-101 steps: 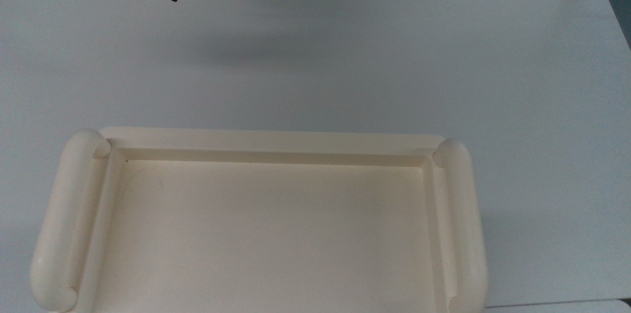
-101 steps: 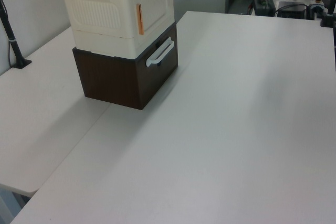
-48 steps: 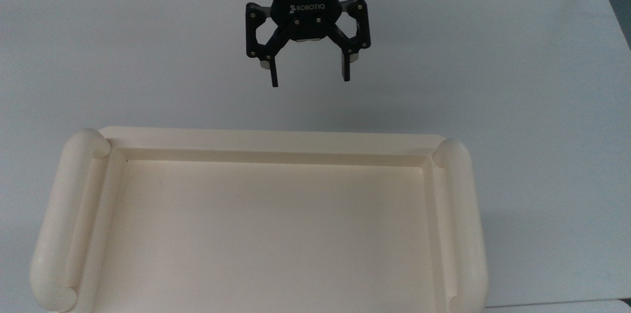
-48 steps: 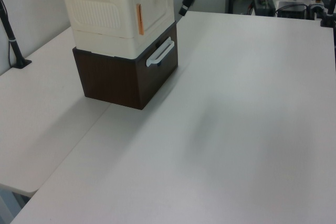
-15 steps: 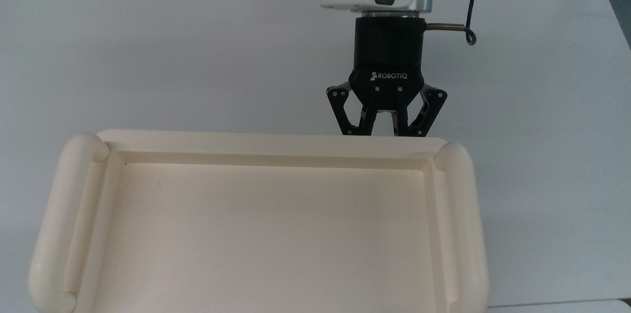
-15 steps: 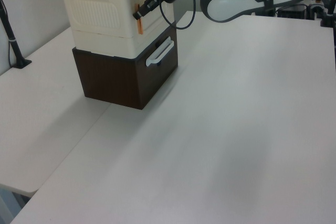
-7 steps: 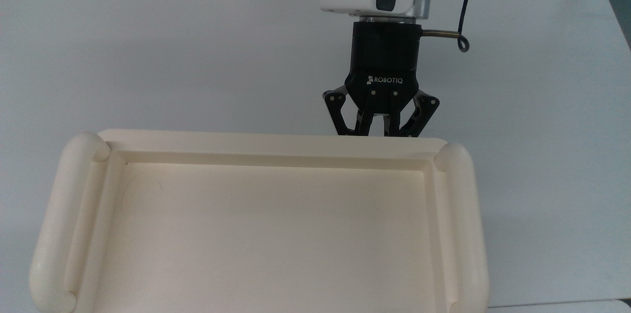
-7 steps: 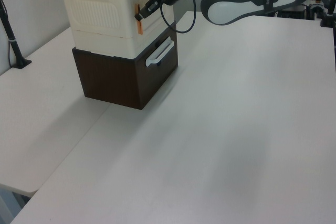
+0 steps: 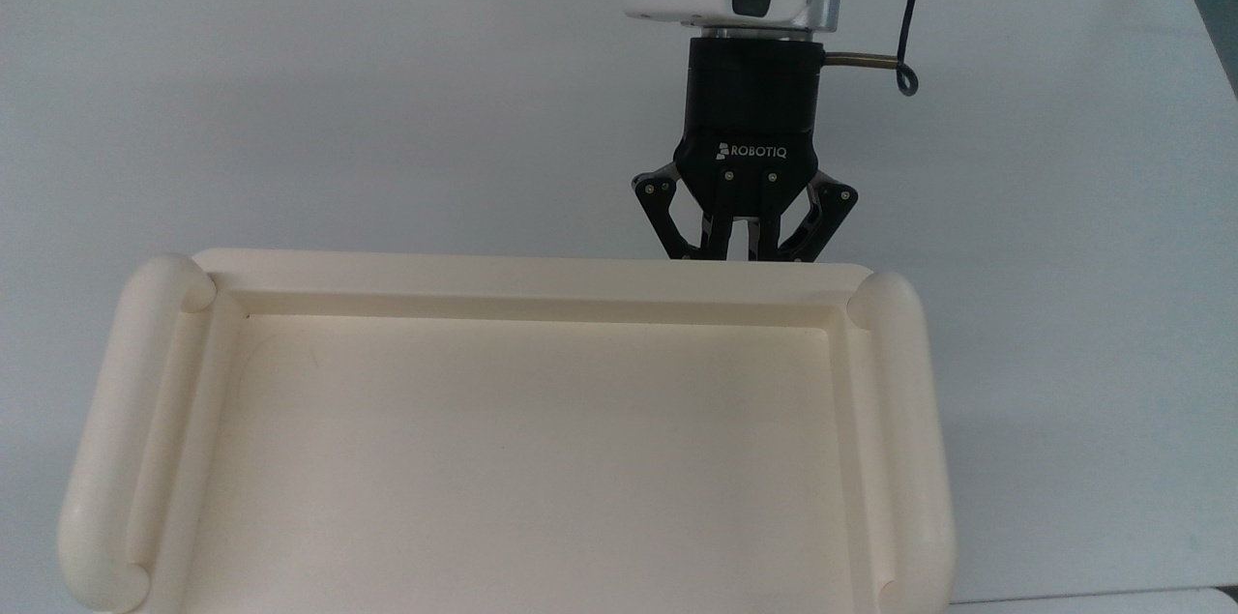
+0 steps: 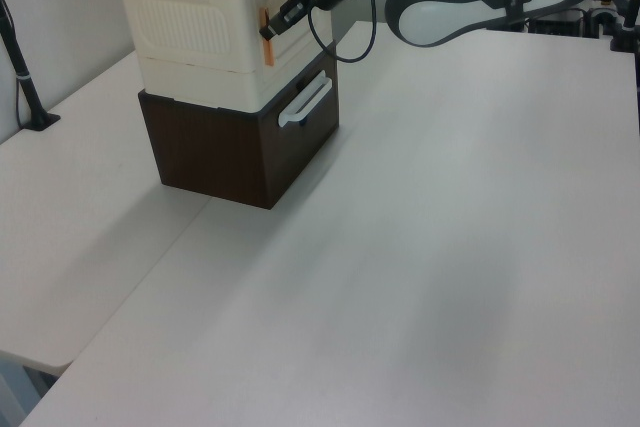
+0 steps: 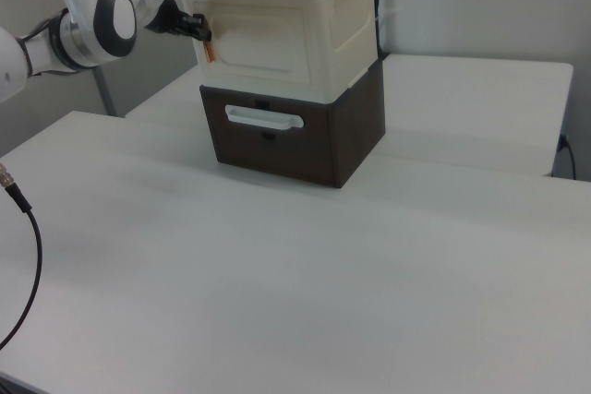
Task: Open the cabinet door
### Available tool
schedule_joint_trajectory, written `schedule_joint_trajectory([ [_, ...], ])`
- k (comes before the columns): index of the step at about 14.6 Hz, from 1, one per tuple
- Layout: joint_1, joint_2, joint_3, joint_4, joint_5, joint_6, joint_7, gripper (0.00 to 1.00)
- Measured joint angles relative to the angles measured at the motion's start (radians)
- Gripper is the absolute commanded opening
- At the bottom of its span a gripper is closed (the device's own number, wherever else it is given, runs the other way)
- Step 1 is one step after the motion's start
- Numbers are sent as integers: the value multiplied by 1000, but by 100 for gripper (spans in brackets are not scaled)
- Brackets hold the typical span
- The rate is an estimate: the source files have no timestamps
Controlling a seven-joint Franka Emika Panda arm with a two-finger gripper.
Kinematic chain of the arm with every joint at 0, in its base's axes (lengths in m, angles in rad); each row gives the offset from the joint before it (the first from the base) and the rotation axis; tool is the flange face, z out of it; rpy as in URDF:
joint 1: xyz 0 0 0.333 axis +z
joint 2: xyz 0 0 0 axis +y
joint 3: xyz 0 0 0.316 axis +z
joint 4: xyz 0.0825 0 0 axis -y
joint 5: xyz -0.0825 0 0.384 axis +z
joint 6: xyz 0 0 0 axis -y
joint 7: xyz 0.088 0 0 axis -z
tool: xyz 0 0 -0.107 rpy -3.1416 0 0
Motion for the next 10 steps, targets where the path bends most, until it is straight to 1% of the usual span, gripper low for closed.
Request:
schedule_joint_trajectory([
  [3, 1, -24, 5, -24, 0, -15, -2, 20],
  [10, 2, -174, 25, -82, 5, -332, -73, 20],
])
